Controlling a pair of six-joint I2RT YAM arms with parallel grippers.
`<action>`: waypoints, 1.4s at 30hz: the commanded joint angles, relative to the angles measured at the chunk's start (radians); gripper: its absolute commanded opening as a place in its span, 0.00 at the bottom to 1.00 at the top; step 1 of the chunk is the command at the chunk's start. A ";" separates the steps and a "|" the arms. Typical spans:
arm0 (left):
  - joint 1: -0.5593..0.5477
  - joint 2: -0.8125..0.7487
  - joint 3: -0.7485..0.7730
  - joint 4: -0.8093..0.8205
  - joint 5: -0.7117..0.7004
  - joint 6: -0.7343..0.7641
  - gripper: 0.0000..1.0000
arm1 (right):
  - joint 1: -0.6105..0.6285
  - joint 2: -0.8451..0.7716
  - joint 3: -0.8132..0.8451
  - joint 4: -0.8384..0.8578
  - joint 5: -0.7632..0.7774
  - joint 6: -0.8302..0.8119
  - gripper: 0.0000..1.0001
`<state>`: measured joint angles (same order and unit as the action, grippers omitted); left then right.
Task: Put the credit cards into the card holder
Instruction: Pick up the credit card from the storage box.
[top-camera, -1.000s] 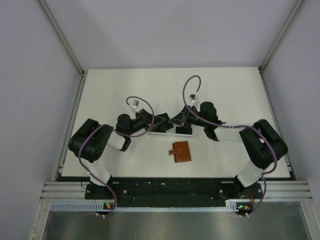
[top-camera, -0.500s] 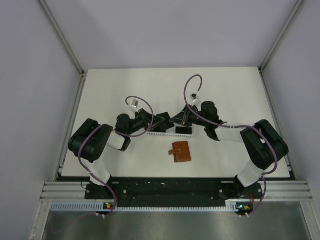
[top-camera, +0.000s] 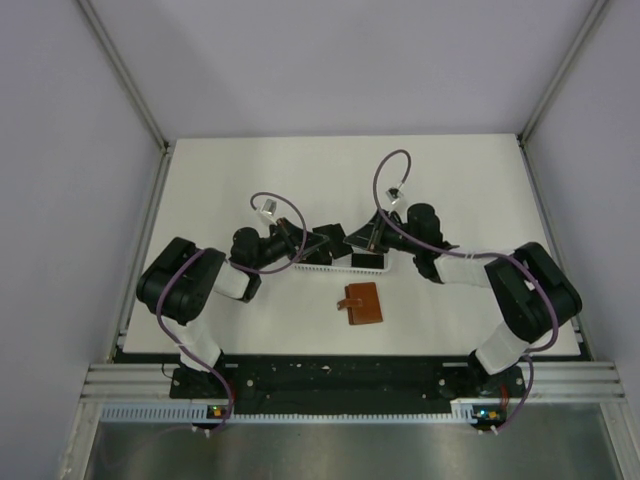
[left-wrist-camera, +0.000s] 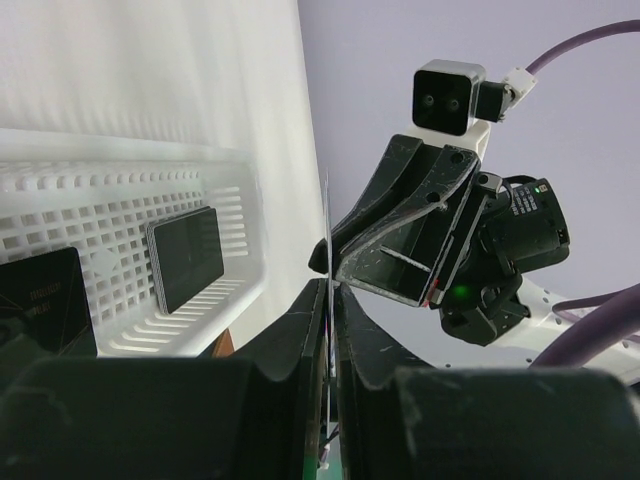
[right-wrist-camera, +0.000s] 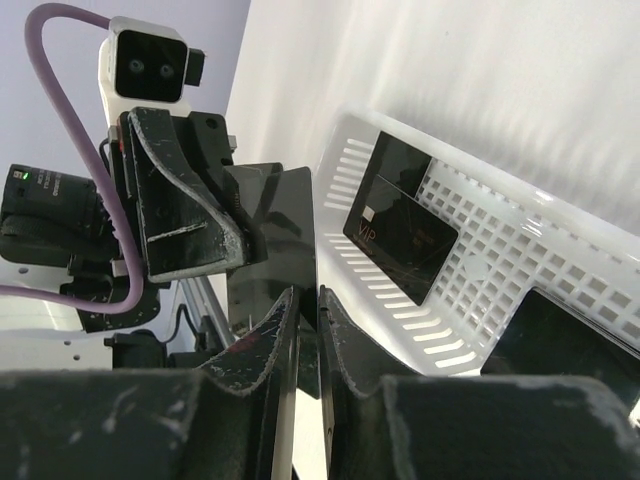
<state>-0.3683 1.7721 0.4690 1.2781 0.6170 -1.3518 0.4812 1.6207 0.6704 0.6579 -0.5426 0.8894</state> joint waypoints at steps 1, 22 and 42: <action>0.006 -0.017 -0.004 0.392 0.018 -0.001 0.12 | -0.023 -0.048 -0.020 0.009 0.013 -0.030 0.11; 0.066 -0.131 0.056 -0.247 -0.032 0.425 0.00 | -0.064 -0.424 -0.080 -0.242 0.199 -0.234 0.00; 0.055 -0.278 0.057 -0.298 0.027 0.436 0.68 | -0.064 -0.266 -0.132 0.204 -0.058 0.037 0.00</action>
<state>-0.3038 1.5383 0.5488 0.7723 0.5629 -0.8440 0.4244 1.2778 0.5476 0.5728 -0.4717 0.7807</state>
